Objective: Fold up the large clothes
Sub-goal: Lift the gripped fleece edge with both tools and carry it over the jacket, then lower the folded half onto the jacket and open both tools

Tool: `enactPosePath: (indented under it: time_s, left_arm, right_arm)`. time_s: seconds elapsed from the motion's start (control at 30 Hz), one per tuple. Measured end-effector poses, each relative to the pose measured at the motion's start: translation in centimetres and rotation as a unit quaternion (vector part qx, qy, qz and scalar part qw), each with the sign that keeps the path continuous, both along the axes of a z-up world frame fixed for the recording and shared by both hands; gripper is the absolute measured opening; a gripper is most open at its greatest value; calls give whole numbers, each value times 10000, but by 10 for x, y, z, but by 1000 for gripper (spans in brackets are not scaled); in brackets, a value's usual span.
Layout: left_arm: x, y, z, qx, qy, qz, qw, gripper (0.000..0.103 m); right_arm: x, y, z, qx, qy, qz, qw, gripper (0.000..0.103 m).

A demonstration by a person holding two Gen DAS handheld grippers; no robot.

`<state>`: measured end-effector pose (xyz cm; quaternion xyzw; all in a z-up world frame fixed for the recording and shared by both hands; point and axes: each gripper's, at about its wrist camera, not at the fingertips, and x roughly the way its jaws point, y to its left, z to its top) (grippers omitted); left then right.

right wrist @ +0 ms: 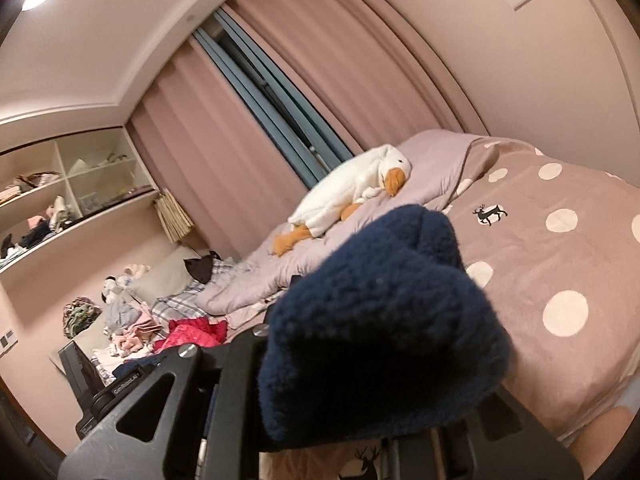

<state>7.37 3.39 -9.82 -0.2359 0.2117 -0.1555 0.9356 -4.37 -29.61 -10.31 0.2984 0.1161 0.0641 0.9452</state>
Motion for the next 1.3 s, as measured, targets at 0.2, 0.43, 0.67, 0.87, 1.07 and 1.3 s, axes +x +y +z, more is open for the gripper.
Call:
enactPosePath:
  time_s: [0.2, 0.43, 0.67, 0.87, 1.07, 1.3]
  left_arm:
    - [48, -16, -10, 288, 421, -31, 9987, 15]
    - [101, -28, -33, 314, 974, -224, 9945, 15]
    - [143, -27, -89, 63, 1692, -202, 9854, 16]
    - [144, -41, -127, 936, 1584, -261, 9826, 25]
    - [161, -50, -128, 1278, 1510, -257, 9799, 25]
    - [169, -46, -134, 1098, 1481, -290, 9824, 29]
  right_arm:
    - [54, -8, -3, -78, 535, -67, 9985, 18]
    - [119, -32, -27, 337, 1291, 15, 9911, 18]
    - [182, -38, -59, 257, 2062, 85, 9781, 17]
    - [203, -37, -105, -263, 2444, -87, 9693, 20]
    - [203, -40, -122, -866, 2370, -175, 9675, 20]
    - [209, -47, -122, -908, 2216, -112, 9708, 26]
